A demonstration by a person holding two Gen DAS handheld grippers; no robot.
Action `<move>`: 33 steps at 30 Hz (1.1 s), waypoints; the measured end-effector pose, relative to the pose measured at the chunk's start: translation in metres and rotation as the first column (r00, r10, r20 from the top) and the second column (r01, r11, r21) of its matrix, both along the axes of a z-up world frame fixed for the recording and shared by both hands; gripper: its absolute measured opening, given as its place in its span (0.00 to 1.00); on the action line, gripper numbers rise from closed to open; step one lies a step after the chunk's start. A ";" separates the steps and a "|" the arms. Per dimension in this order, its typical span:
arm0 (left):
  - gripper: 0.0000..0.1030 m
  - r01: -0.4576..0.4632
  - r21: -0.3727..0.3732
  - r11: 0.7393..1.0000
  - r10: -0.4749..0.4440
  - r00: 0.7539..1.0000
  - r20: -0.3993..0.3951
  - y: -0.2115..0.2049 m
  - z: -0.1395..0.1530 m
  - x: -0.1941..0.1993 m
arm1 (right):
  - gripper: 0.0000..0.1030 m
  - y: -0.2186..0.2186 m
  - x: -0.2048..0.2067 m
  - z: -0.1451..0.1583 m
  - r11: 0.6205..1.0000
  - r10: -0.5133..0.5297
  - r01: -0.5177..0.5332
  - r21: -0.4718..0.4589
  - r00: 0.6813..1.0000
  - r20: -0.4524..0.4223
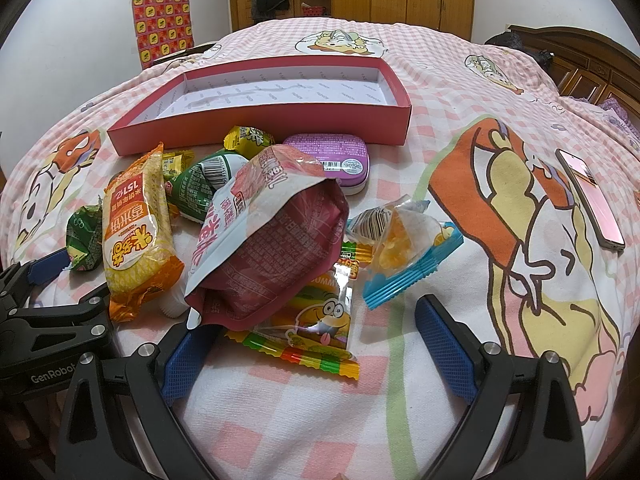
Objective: Organize snacks
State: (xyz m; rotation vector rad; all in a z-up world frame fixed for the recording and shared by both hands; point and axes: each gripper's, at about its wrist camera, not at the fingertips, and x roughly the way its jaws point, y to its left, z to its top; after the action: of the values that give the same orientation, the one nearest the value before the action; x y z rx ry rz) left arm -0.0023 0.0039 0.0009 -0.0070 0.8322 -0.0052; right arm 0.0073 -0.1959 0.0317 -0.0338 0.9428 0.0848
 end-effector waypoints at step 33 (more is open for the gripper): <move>0.99 0.038 -0.050 0.998 -0.039 0.999 -0.021 0.007 0.008 -0.001 | 0.97 0.003 -0.003 0.006 0.999 0.043 -0.043 0.002 0.999 -0.016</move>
State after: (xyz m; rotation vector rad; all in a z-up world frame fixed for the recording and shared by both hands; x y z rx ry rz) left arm -0.0032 0.0106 0.0093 -0.0383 0.8538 -0.0620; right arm 0.0047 -0.1925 0.0373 -0.0517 0.9578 0.1260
